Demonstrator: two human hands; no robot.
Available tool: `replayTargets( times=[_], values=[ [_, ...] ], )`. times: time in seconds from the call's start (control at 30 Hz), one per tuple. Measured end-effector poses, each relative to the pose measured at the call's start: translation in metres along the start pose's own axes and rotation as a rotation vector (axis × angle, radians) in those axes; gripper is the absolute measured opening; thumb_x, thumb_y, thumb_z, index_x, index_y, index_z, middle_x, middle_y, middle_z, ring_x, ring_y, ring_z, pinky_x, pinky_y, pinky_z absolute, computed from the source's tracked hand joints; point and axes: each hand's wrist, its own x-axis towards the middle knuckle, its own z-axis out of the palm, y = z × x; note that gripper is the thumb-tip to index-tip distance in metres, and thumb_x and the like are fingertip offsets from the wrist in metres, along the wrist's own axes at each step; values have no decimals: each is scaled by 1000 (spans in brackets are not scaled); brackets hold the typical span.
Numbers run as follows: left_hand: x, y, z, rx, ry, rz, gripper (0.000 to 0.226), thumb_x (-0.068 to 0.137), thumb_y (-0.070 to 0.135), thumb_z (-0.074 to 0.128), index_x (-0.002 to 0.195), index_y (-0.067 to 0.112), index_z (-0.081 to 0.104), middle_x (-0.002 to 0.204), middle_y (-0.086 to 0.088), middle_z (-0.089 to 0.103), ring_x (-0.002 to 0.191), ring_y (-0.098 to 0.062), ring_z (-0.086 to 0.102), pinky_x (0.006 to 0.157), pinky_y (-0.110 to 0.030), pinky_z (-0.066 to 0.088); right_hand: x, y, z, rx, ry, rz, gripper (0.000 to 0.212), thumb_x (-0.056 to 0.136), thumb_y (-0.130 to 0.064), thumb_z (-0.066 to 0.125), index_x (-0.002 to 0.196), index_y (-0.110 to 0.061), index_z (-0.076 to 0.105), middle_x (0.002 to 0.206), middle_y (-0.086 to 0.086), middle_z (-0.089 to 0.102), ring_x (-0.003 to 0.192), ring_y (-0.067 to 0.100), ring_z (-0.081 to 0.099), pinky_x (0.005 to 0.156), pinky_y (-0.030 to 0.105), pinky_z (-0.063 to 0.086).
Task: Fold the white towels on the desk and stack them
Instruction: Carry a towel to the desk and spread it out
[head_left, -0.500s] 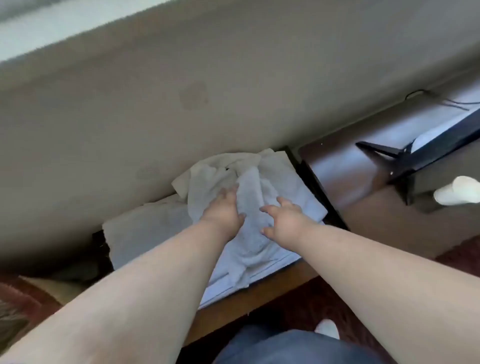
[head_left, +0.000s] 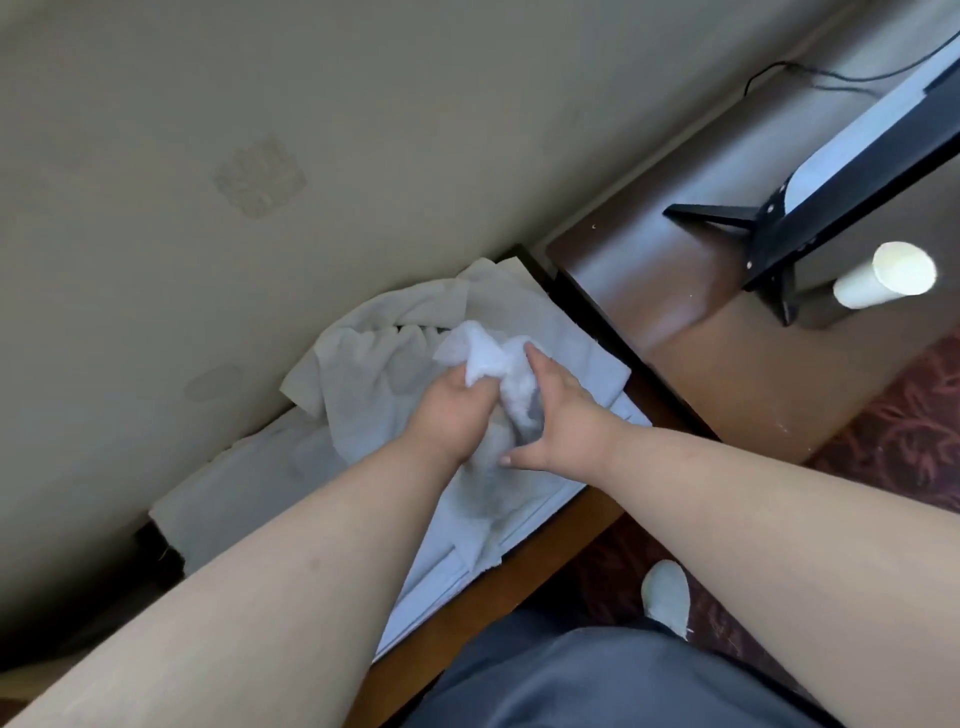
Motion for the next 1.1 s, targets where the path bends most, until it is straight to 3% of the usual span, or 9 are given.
replayTargets(
  times=[0.1, 0.27, 0.37, 0.47, 0.57, 0.8, 0.87, 0.97, 1.1],
  values=[
    [-26, 27, 6, -294, -3, -75, 19, 79, 26, 48, 86, 25, 66, 92, -7, 73, 94, -29, 70, 72, -37, 55, -10, -13, -11, 184, -38, -65, 81, 58, -45, 88, 130, -31, 53, 121, -5, 64, 110, 15, 65, 94, 47, 56],
    [-60, 64, 26, -73, 51, 262, 34, 70, 37, 47, 101, 26, 56, 97, 2, 65, 89, -10, 62, 71, -22, 53, -58, -12, -37, 367, 123, -100, 29, 73, -15, 68, 98, -29, 68, 94, -1, 75, 90, 10, 71, 82, 41, 57],
    [-78, 90, 51, 32, 46, 428, 63, 69, 50, 64, 125, 29, 43, 127, 9, 45, 116, -7, 46, 96, -25, 42, -98, 1, -62, 408, 273, -38, 34, 82, -13, 65, 101, -40, 66, 89, -20, 73, 86, -10, 66, 72, 18, 50],
    [-98, 117, 85, -20, -293, 472, 90, 67, 59, 72, 142, 22, 39, 140, 7, 48, 127, -8, 48, 104, -33, 44, -144, 20, -94, 524, 345, -47, 49, 81, -11, 63, 115, -46, 61, 103, -15, 74, 98, -3, 68, 81, 14, 54],
    [-128, 145, 129, 92, -453, 547, 59, 76, 61, 67, 126, 31, 58, 119, 6, 69, 112, -9, 64, 96, -40, 54, -193, 45, -130, 580, 463, -85, 37, 88, -13, 64, 118, -34, 62, 106, -8, 73, 105, 3, 67, 92, 17, 52],
    [-217, 206, 272, 288, -414, 736, 21, 88, 51, 57, 108, 47, 62, 102, 34, 68, 94, 16, 61, 70, -10, 48, -322, 153, -190, 798, 624, -82, 45, 66, -20, 60, 105, -41, 67, 98, 3, 76, 95, 14, 74, 87, 36, 59],
    [-238, 223, 329, 300, -454, 765, 8, 96, 29, 60, 100, 36, 63, 93, 13, 74, 87, 17, 62, 67, -6, 47, -356, 199, -207, 837, 704, -45, 49, 60, -28, 63, 107, -44, 64, 97, -5, 76, 92, 6, 73, 86, 31, 59],
    [-267, 240, 416, 245, -458, 747, 9, 92, 27, 67, 98, 27, 61, 90, 4, 71, 79, 5, 67, 66, -11, 49, -408, 272, -240, 843, 746, -69, 50, 64, -20, 64, 112, -33, 62, 99, -16, 75, 93, -7, 69, 80, 14, 53],
    [-301, 276, 524, 135, -422, 805, 61, 67, 50, 74, 119, 30, 49, 98, 4, 68, 81, 4, 68, 65, -12, 51, -471, 358, -293, 822, 816, -3, 85, 57, -37, 63, 138, -35, 40, 119, -19, 64, 100, -17, 61, 83, 7, 46]
  ],
)
